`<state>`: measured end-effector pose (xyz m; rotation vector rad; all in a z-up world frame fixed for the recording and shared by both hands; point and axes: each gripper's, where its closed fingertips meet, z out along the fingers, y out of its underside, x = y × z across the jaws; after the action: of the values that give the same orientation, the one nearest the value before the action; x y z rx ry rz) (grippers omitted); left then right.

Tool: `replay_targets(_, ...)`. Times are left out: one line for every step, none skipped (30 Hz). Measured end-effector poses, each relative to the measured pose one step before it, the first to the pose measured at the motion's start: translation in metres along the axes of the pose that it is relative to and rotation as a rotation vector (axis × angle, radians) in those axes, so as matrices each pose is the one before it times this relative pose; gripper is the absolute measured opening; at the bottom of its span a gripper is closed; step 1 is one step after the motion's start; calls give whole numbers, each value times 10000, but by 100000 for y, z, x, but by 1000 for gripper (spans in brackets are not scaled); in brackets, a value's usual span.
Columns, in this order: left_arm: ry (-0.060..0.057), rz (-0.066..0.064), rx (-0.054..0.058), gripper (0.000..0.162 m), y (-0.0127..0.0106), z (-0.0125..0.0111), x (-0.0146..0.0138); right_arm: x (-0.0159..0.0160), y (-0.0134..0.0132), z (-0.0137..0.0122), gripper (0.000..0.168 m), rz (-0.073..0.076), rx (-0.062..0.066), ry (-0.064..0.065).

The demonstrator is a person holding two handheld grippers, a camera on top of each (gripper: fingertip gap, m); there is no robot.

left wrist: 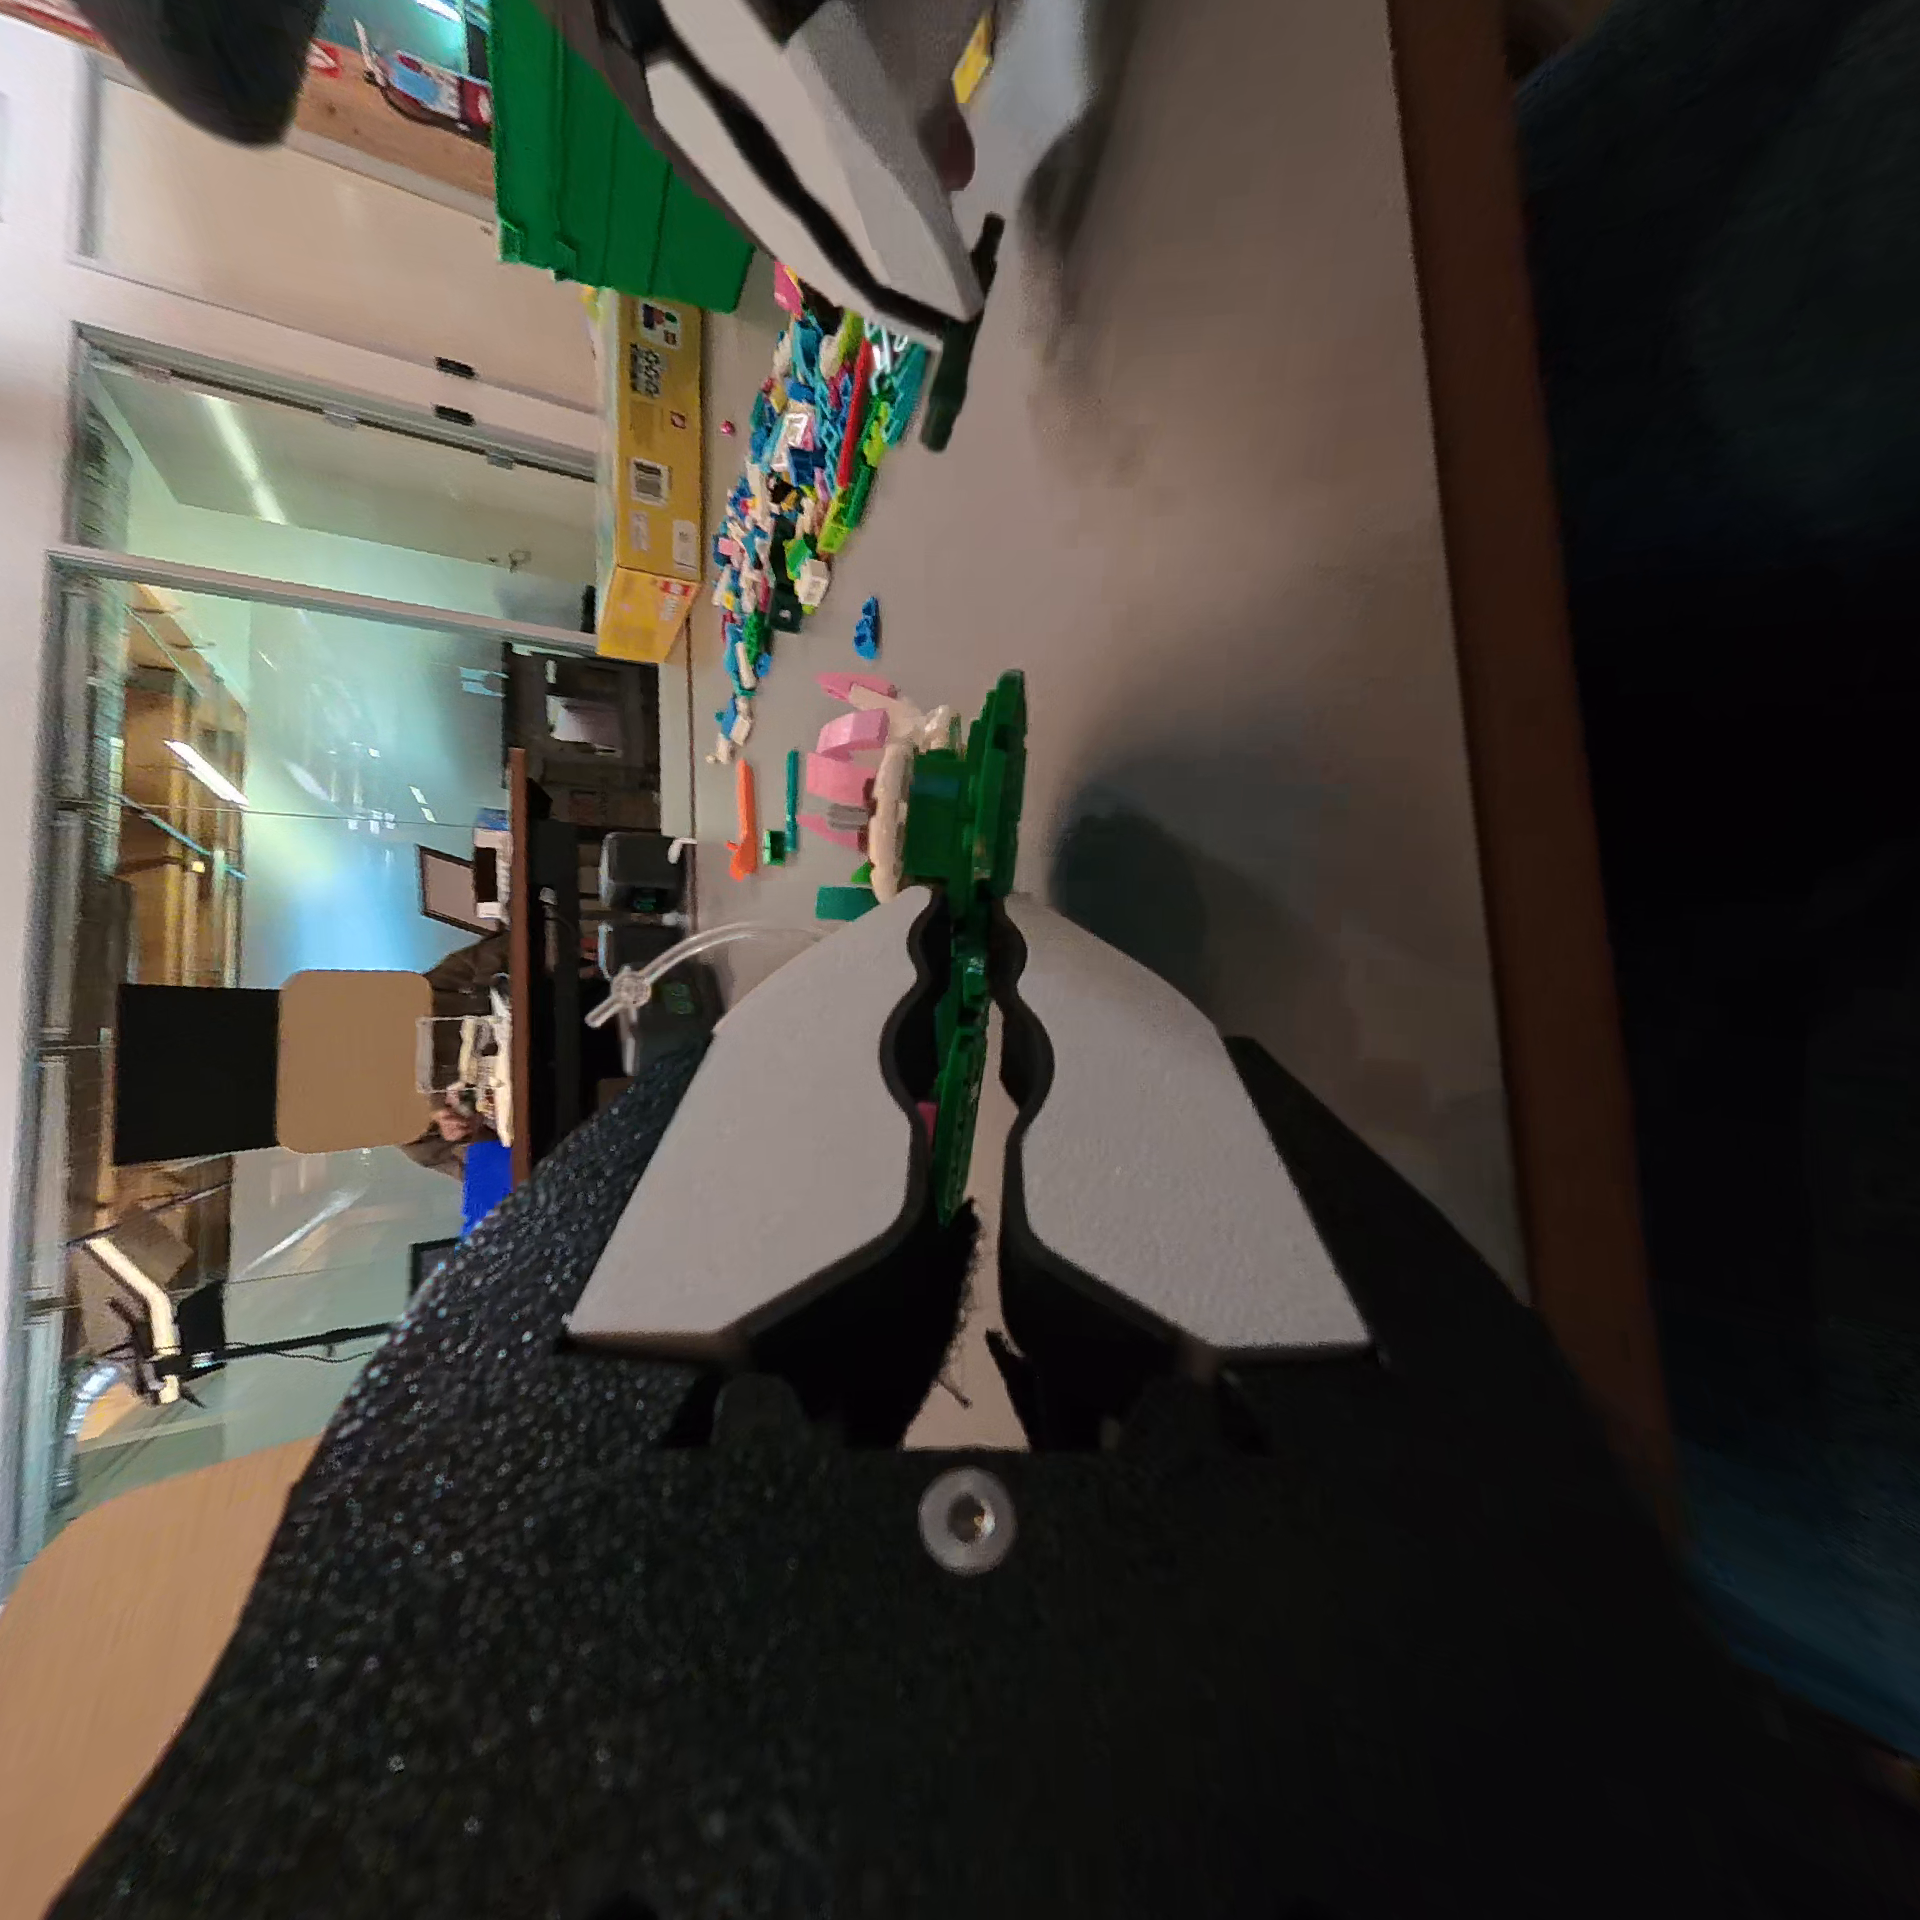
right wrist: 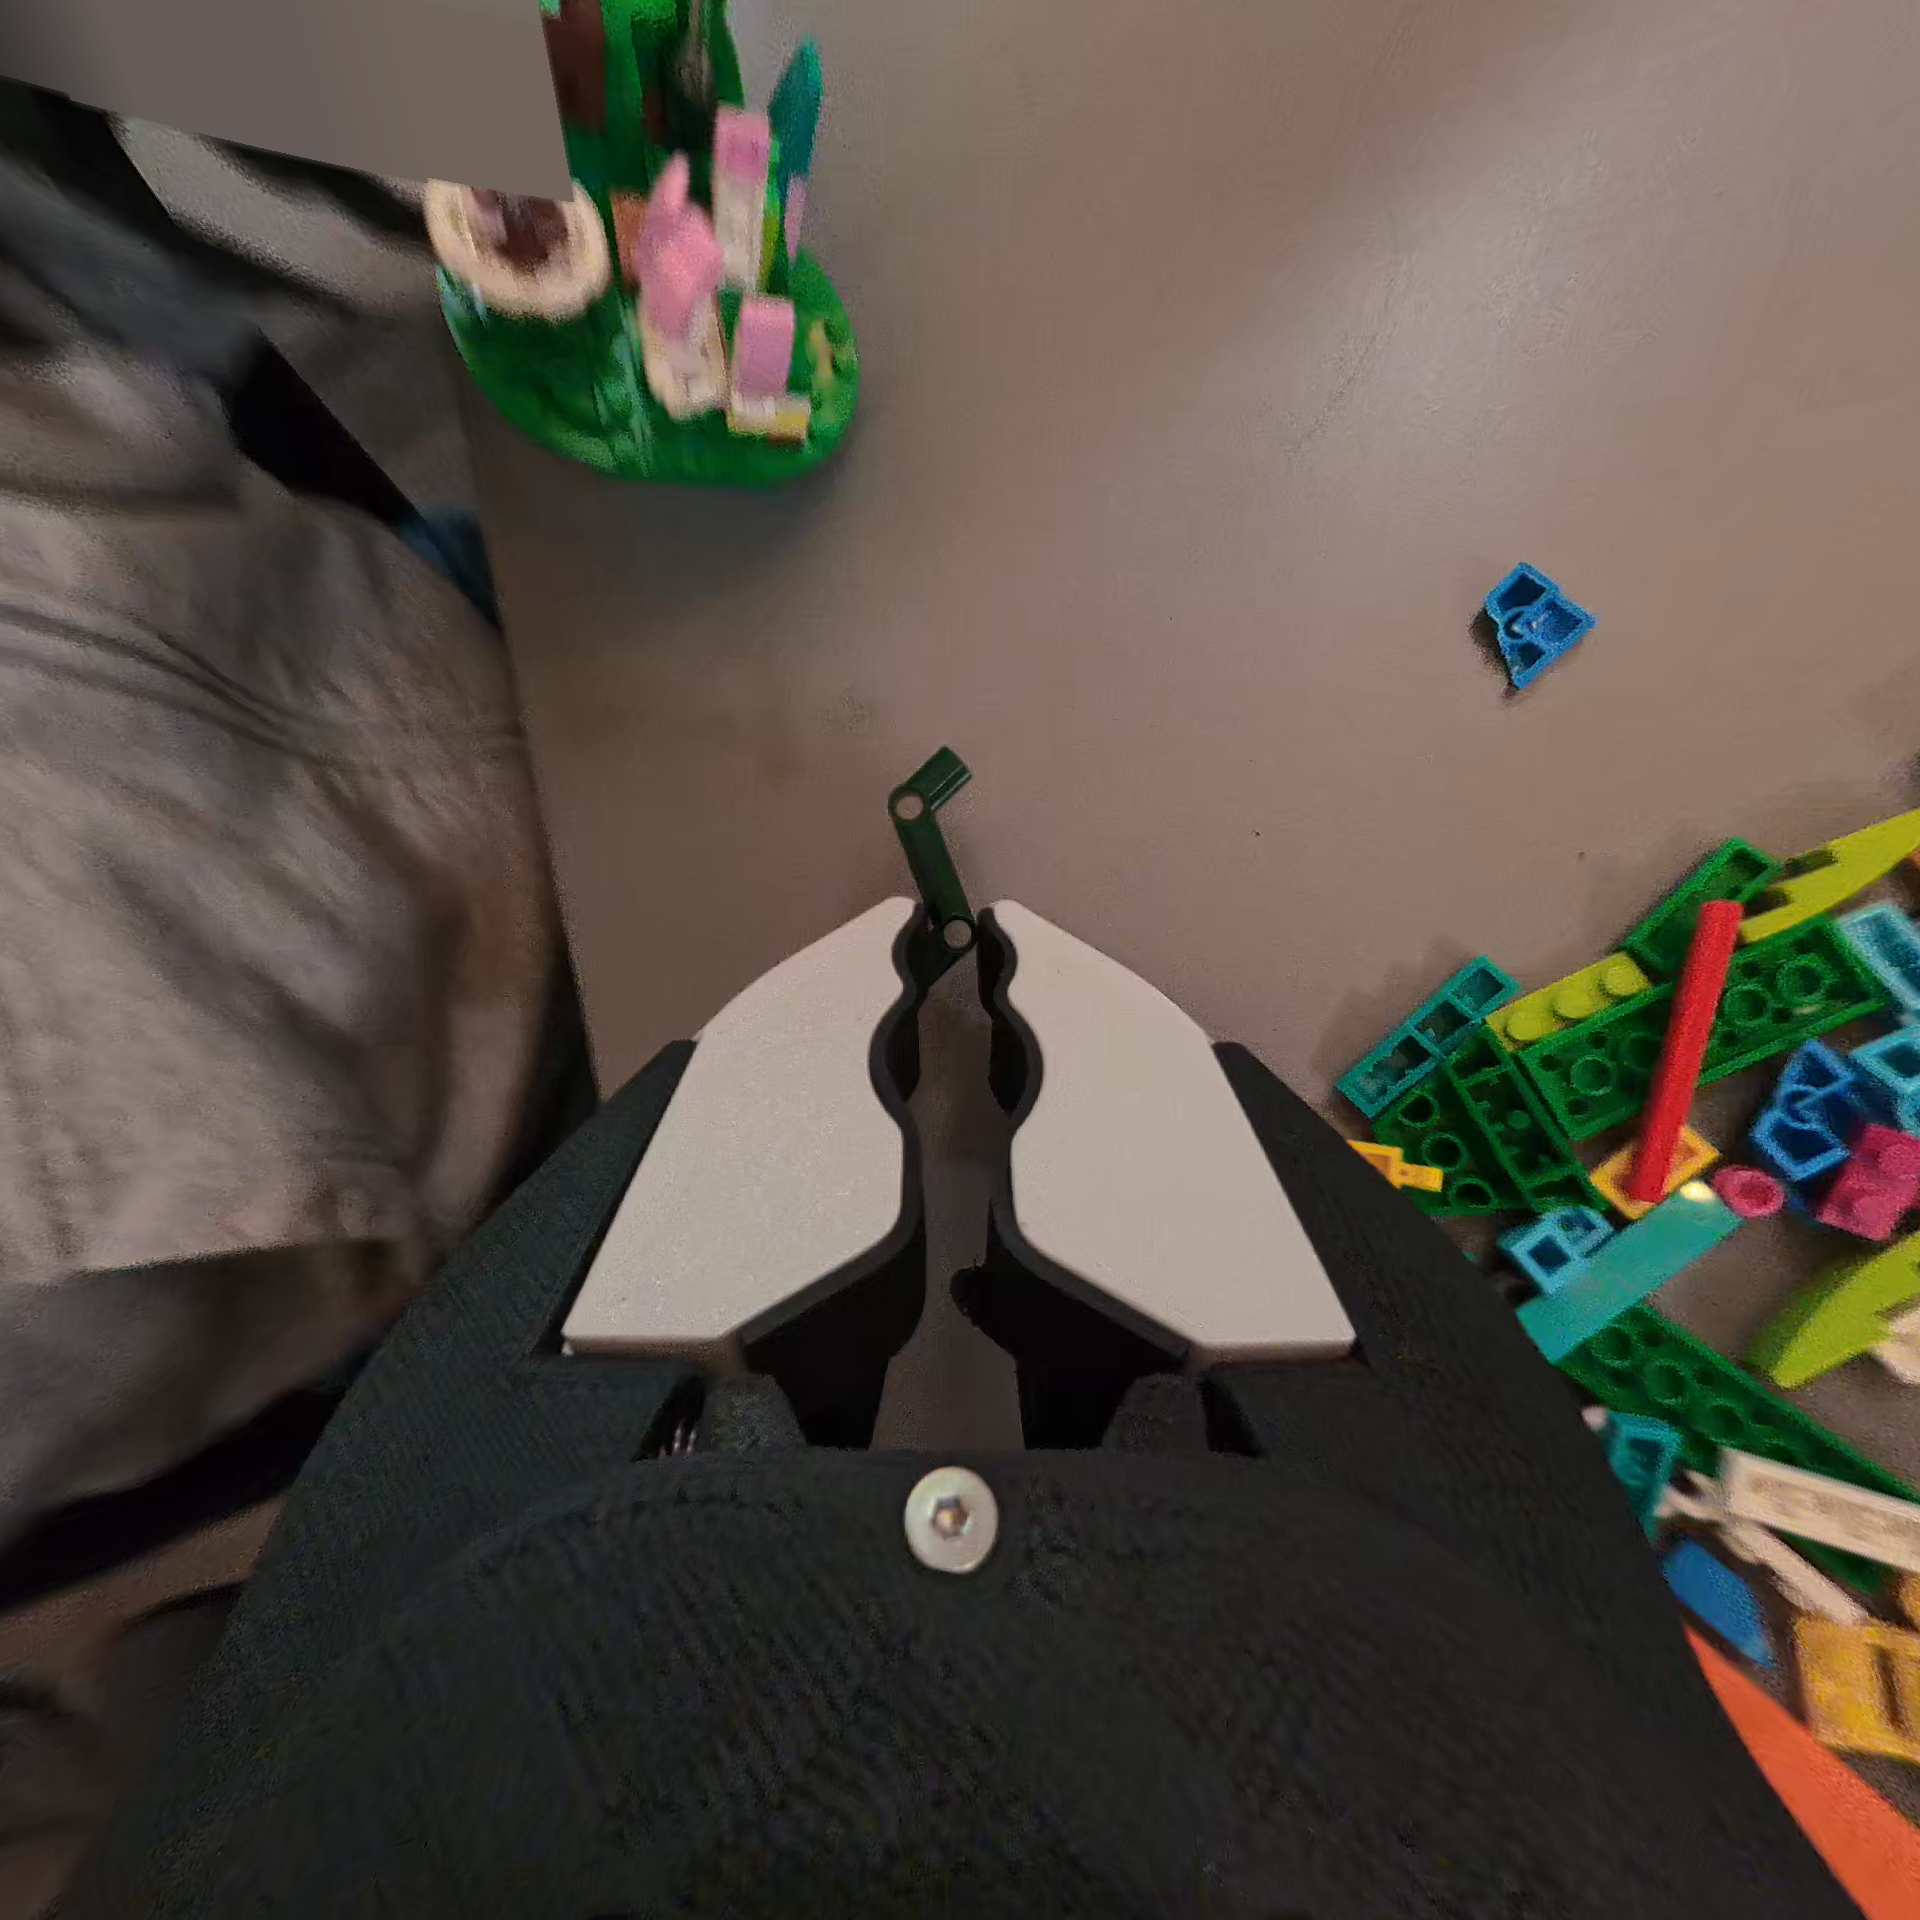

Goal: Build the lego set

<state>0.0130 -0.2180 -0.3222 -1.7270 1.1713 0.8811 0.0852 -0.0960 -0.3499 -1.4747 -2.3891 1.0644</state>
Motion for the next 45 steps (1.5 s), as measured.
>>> replay_targets(-136, 167, -20, 7, -10, 222, -109, -176, -426, -177, 7, 642, 171, -363)
replay_targets(-118, 189, -61, 7, 63, 226, -76, -191, -137, -88, 7, 587, -58, -311)
replay_targets(-47, 204, -82, 7, 117, 242, 21, -160, 55, 9, 7, 655, -203, -250)
replay_targets(-41, 212, -68, 7, 104, 221, 22, -221, 224, 114, 7, 775, -309, -313)
replay_targets(-83, 176, -33, 7, 77, 211, -50, -472, 334, 180, 7, 798, -378, -509)
replay_targets(-100, 130, 45, 7, -18, 173, -89, -556, 370, 223, 7, 676, -383, -581)
replay_targets(-127, 95, 110, 7, -94, 147, -149, -399, 372, 239, 7, 488, -397, -445)
replay_targets(-154, 101, 126, 6, -157, 132, -204, -236, 309, 234, 7, 292, -373, -274)
replay_targets(-176, 112, 134, 6, -199, 130, -243, -292, 214, 192, 7, 167, -331, -256)
replay_targets(-167, 99, 143, 6, -220, 168, -252, -458, 82, 152, 7, 118, -274, -327)
replay_targets(-169, 66, 145, 6, -234, 196, -237, -478, 1, 120, 7, 105, -236, -322)
replay_targets(-182, 54, 139, 6, -199, 233, -259, -301, -14, 90, 7, 90, -248, -193)
replay_targets(-101, 86, 83, 6, -125, 266, -140, -62, -11, 88, 7, 66, -260, -37)
replay_targets(-27, 108, 37, 6, -63, 292, -31, 92, -13, 90, 7, 53, -259, 54)
replay_targets(-1, 123, 13, 6, -27, 281, 23, 255, 9, 101, 7, 59, -258, 131)
replay_targets(-10, 145, 39, 6, -57, 246, 28, 328, 45, 133, 7, 71, -257, 169)
replay_targets(-37, 147, 29, 6, -10, 208, 27, 227, 82, 161, 7, 85, -251, 75)
replay_targets(-40, 191, -1, 6, 20, 173, 27, 47, 110, 165, 7, 121, -230, -72)
replay_targets(-26, 184, -33, 6, 67, 159, 48, -35, 81, 154, 7, 146, -180, -137)
replay_targets(-22, 127, -11, 7, 34, 125, 55, -59, 36, 134, 7, 156, -104, -175)
replay_targets(18, 53, 30, 6, -20, 93, 71, -75, 12, 99, 7, 200, -57, -222)
replay_targets(30, -15, 51, 6, -47, 65, 85, 93, 26, 52, 7, 258, -49, -150)
replay_targets(5, -31, 50, 6, -45, 55, 65, 300, 54, 11, 7, 275, -41, -46)
replay_targets(-19, -19, 38, 6, -29, 27, 29, 287, 38, -41, 7, 281, -10, -77)
replay_targets(-11, -8, 29, 6, -26, 25, 52, 229, -7, -74, 7, 292, 34, -104)
replay_targets(7, -4, 24, 6, -20, 19, 63, 176, -12, -103, 6, 265, 62, -122)
replay_targets(-2, -4, 32, 6, -30, 3, 46, 77, -3, -114, 6, 209, 78, -130)
replay_targets(10, -8, 32, 6, -40, -2, 45, 74, 18, -125, 6, 151, 82, -69)
replay_targets(15, -9, 30, 6, -28, -8, 32, 115, 69, -142, 6, 93, 61, 39)
replay_targets(-1, -6, 28, 6, -36, -9, 9, 183, 166, -152, 7, -25, 24, 169)
replay_targets(-7, -9, 25, 6, -12, -11, 3, 206, 257, -164, 7, -117, -2, 256)
replay_targets(-4, -15, 22, 6, 2, -13, 11, 115, 225, -169, 8, -144, 38, 238)
replay_targets(5, -24, 13, 6, 23, -10, 26, 54, 83, -179, 9, -148, 143, 201)
replay_targets(15, -26, 5, 6, 33, 16, 44, 42, -76, -166, 8, -178, 255, 202)
replay_targets(11, -12, -7, 6, 39, 31, 44, 106, -118, -175, 5, -184, 275, 240)
replay_targets(1, 15, -19, 6, 56, 37, 29, 151, -61, -129, 1, -177, 231, 244)
replay_targets(-9, 53, -33, 6, 75, 53, 14, 64, -15, -78, 0, -148, 178, 145)
replay_targets(8, 76, -56, 6, 95, 65, 54, -25, 33, -35, 0, -86, 136, 60)
replay_targets(76, 99, -117, 7, 171, 106, 136, 21, 21, -26, 0, -99, 135, 100)
replay_targets(133, 110, -177, 7, 255, 111, 229, 196, -42, -37, 3, -229, 166, 300)
replay_targets(155, 66, -166, 7, 245, 109, 280, 169, -89, -15, 7, -362, 189, 398)
replay_targets(116, 56, -160, 7, 234, 109, 246, -8, -96, 0, 10, -377, 184, 378)
replay_targets(43, 113, -170, 7, 213, 79, 135, -4, -113, 18, 13, -432, 179, 500)
replay_targets(27, 201, -210, 7, 226, 70, 94, -53, -51, 43, 15, -563, 135, 569)
replay_targets(2, 214, -175, 7, 136, 59, 49, -198, 7, 42, 18, -517, 81, 504)
